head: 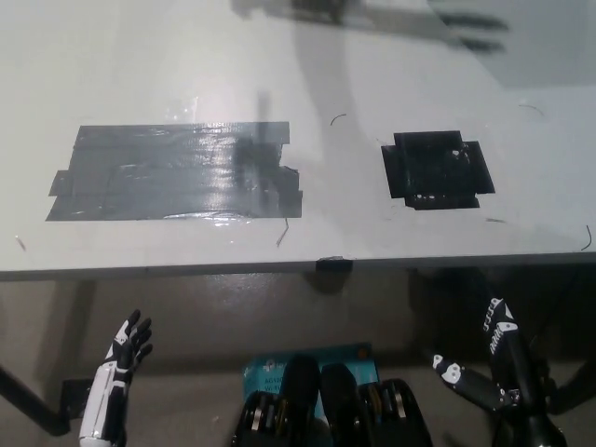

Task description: A person hands a tripod to the robot which it grabs with its right hand and places in the middle of the table in front of it

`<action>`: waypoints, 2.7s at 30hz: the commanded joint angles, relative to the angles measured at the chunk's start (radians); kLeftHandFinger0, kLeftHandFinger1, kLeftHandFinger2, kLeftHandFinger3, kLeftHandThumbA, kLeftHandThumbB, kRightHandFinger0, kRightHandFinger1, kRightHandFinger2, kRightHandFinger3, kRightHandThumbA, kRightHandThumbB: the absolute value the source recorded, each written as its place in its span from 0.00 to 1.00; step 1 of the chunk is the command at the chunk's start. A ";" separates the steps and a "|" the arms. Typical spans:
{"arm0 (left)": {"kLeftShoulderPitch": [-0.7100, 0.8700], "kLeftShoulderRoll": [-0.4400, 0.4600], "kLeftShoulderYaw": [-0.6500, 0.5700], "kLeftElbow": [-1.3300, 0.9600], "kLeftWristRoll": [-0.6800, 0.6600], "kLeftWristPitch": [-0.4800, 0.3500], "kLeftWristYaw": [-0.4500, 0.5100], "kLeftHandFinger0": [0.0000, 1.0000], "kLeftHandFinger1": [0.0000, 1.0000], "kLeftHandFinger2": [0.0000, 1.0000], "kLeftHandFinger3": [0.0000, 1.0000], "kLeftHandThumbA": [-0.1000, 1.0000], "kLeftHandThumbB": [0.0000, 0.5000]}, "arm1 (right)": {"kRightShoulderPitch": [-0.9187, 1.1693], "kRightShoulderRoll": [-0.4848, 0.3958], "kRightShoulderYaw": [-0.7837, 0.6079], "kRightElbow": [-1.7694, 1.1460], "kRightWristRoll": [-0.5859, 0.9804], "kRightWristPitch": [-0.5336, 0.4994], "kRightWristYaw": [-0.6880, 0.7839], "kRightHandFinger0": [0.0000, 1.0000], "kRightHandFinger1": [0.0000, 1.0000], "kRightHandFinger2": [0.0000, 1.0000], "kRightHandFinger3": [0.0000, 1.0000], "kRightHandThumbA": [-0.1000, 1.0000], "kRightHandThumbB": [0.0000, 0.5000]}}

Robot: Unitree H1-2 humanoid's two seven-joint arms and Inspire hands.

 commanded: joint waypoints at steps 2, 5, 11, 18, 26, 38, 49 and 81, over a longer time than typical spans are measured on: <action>0.005 0.030 -0.017 -0.015 -0.002 -0.052 -0.030 1.00 1.00 1.00 1.00 1.00 0.59 | 0.004 0.008 0.000 0.005 -0.017 -0.095 -0.020 1.00 1.00 1.00 1.00 0.84 0.29; 0.011 0.037 -0.024 -0.019 0.001 -0.057 -0.036 1.00 1.00 1.00 1.00 1.00 0.57 | 0.009 0.018 -0.003 -0.001 -0.055 -0.110 -0.049 1.00 1.00 1.00 1.00 0.80 0.30; 0.042 0.052 -0.022 -0.027 -0.008 -0.040 -0.041 1.00 1.00 1.00 1.00 1.00 0.60 | -0.014 0.001 -0.003 -0.282 -0.279 -0.032 -0.087 1.00 1.00 1.00 1.00 0.83 0.59; 0.045 0.055 -0.025 -0.009 0.003 -0.064 -0.045 1.00 1.00 1.00 1.00 1.00 0.59 | -0.191 -0.038 -0.021 -0.522 -0.540 0.119 -0.028 1.00 1.00 1.00 1.00 0.88 0.89; 0.049 0.051 -0.032 -0.017 0.010 -0.061 -0.045 1.00 1.00 1.00 1.00 1.00 0.60 | -0.460 -0.095 0.011 -0.447 -0.751 0.308 0.055 1.00 1.00 1.00 1.00 0.87 0.93; 0.021 0.058 -0.047 -0.005 0.034 -0.064 -0.039 1.00 1.00 1.00 1.00 1.00 0.64 | -0.728 -0.199 0.072 0.008 -0.779 0.404 -0.021 1.00 1.00 1.00 1.00 0.88 0.98; 0.011 0.066 -0.059 0.001 0.051 -0.066 -0.035 1.00 1.00 1.00 1.00 1.00 0.65 | -0.831 -0.224 0.132 0.174 -0.790 0.505 -0.006 1.00 1.00 1.00 1.00 0.94 1.00; 0.050 0.053 -0.087 0.041 0.085 -0.089 -0.032 1.00 1.00 1.00 1.00 1.00 0.57 | -0.907 -0.195 0.233 0.432 -0.843 0.215 -0.674 0.08 0.59 0.88 1.00 0.00 0.41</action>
